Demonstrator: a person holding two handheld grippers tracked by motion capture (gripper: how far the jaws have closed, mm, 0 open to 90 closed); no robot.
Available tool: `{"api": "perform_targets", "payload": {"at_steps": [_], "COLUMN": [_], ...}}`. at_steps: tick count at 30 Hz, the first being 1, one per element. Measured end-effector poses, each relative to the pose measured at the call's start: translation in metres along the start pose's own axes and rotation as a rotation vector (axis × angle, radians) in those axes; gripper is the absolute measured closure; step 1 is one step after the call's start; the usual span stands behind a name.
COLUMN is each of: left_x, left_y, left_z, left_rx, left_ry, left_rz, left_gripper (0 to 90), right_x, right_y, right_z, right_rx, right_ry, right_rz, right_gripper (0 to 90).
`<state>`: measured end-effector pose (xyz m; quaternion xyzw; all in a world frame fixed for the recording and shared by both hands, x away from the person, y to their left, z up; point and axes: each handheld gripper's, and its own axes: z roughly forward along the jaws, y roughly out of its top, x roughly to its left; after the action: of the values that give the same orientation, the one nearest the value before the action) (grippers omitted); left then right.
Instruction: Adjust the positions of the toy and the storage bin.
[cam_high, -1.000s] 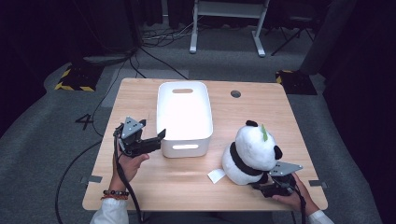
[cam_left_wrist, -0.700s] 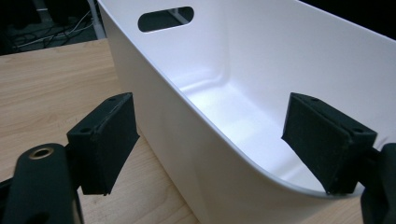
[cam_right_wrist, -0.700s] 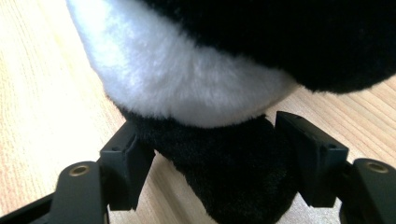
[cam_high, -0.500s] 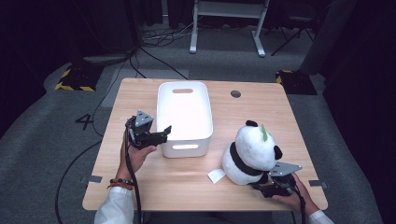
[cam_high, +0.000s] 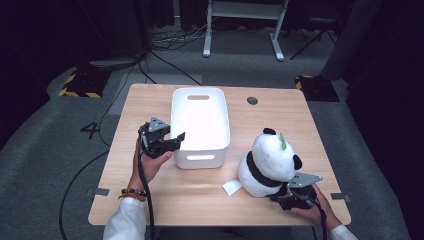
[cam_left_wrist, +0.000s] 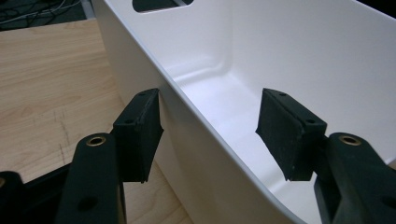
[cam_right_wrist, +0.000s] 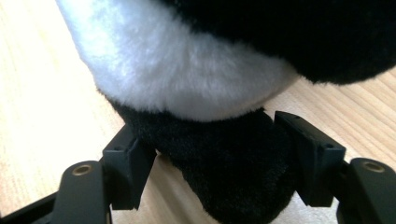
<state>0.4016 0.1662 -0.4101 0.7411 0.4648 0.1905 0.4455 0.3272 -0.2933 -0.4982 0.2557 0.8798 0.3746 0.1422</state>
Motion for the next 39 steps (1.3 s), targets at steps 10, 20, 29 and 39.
{"api": "perform_targets", "payload": {"at_steps": [10,20,29,39], "left_x": [-0.026,-0.059,-0.081,-0.089], "left_y": [-0.002,-0.001,-0.002,0.0], "left_z": [0.005,0.013,0.017,0.02], "left_rx": [0.004,0.033,0.038,0.047], "left_ry": [-0.039,-0.052,-0.034,-0.032], "left_rz": [0.014,0.031,0.036,0.029], "left_gripper": [39.5,33.2,26.2,23.0], "right_x": [-0.011,-0.024,-0.035,-0.04], "right_y": [0.002,0.0,-0.002,-0.005], "right_z": [0.003,0.001,-0.001,-0.003], "right_rx": [0.012,0.016,0.024,0.027], "right_ry": [-0.033,-0.053,-0.073,-0.086], "right_rz": [0.028,0.04,0.047,0.055], "right_gripper": [32.9,32.9,32.8,32.5]}}
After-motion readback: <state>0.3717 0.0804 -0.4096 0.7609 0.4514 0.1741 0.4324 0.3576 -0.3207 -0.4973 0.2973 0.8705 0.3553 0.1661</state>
